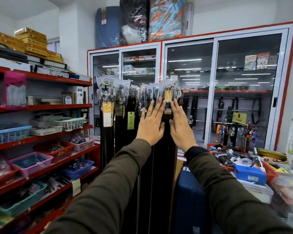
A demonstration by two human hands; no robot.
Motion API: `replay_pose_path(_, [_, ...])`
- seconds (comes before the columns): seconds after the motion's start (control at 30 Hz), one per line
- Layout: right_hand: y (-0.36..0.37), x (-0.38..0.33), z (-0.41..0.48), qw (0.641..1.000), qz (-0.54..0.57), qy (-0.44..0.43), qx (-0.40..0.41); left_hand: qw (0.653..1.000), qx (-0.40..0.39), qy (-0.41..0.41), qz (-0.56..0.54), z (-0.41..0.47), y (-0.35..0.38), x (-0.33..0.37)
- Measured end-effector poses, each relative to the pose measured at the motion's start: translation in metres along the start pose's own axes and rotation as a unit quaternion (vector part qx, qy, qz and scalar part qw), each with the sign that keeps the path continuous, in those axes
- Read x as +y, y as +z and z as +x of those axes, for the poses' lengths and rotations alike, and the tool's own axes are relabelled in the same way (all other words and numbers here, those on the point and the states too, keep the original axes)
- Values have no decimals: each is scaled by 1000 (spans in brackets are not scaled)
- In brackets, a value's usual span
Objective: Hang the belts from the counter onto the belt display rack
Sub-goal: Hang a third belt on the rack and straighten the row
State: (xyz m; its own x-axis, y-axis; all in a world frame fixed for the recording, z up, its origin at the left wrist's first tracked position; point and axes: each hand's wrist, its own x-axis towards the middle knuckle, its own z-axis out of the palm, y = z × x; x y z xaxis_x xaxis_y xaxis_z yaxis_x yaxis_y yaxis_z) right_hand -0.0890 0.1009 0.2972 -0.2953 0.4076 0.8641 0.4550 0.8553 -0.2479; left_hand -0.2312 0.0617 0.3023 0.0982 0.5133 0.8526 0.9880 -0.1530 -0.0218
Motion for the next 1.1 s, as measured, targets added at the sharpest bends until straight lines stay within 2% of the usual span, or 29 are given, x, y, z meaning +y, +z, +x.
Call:
replay_pose_path(0.2, [12, -1, 2, 999, -18, 12, 24, 1000, 2, 16, -3, 0, -3, -6])
replay_pose_path(0.33, [19, -15, 1, 997, -17, 15, 79, 999, 42, 31, -1, -6, -16, -16])
replay_pose_path(0.47, [31, -52, 11, 991, -3, 13, 133, 994, 93, 37, 54, -15, -47, -50])
replay_pose_path(0.73, [89, -130, 34, 994, -13, -89, 63, 986, 152, -30, 55, -43, -105, -131])
replay_pose_path(0.87, [117, -146, 38, 989, -90, -113, 34, 990, 124, -38, 49, -54, -105, -153])
replay_pose_path(1.1, [146, -144, 46, 976, -208, -66, 18, 997, 51, -47, 35, -46, -85, -171])
